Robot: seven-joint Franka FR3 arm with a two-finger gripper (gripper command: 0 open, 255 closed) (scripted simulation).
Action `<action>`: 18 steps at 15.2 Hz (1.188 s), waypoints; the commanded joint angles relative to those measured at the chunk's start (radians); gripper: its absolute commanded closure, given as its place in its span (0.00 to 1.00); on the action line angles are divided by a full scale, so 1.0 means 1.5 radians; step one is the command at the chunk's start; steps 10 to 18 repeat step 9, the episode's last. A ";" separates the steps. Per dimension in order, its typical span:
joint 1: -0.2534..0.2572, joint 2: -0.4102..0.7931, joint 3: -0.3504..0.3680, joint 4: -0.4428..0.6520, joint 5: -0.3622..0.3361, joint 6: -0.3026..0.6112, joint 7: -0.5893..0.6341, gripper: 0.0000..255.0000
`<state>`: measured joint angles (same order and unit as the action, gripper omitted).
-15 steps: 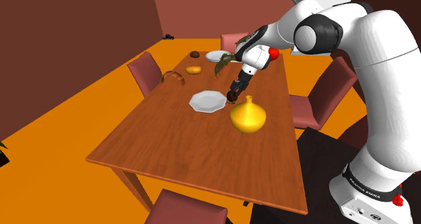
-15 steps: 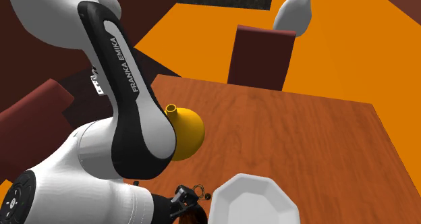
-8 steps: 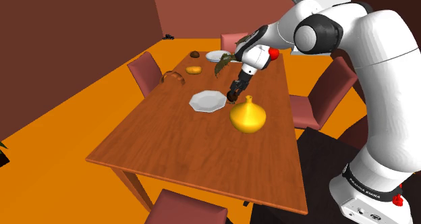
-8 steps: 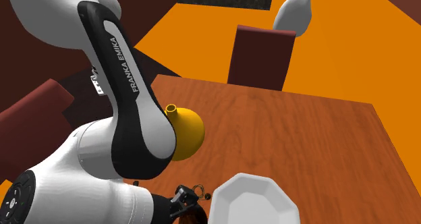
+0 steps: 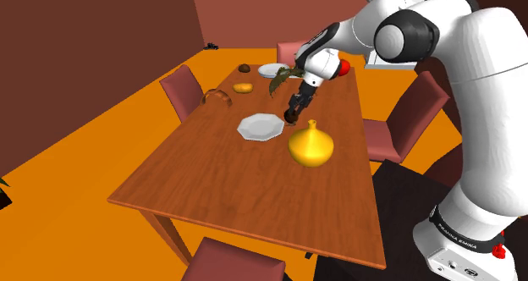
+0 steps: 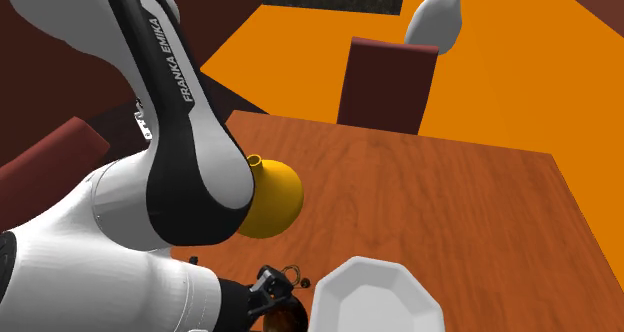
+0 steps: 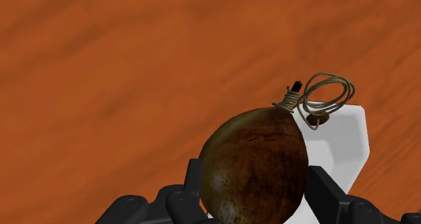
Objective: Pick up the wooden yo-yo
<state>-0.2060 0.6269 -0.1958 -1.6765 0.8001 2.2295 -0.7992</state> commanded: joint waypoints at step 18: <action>0.006 -0.044 -0.013 0.002 -0.026 -0.038 0.034 1.00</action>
